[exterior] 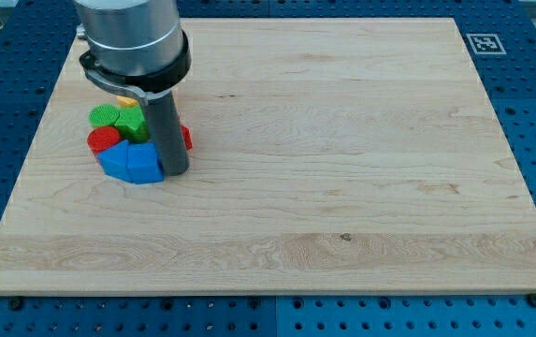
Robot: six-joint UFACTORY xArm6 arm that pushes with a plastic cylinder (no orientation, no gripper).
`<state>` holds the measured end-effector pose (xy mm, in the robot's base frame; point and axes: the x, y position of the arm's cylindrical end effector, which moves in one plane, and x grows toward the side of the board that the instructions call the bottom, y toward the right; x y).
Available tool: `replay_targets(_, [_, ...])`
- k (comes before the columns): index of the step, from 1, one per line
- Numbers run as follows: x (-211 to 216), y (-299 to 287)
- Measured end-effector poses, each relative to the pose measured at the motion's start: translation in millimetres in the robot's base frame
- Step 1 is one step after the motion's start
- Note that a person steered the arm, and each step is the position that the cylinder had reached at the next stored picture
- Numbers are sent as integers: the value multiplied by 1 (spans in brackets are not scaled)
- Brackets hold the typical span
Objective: Push the blue blocksyellow blocks red star into the group of blocks
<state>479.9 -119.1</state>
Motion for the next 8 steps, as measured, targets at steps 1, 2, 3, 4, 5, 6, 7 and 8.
replay_targets(1, [-5, -10])
replay_targets(2, [-6, -16])
replay_targets(3, [-3, 5])
replay_targets(4, [0, 63])
replay_targets(5, [-14, 78])
replay_targets(6, [-37, 71])
replay_targets(7, [-50, 61])
replay_targets(8, [-52, 50])
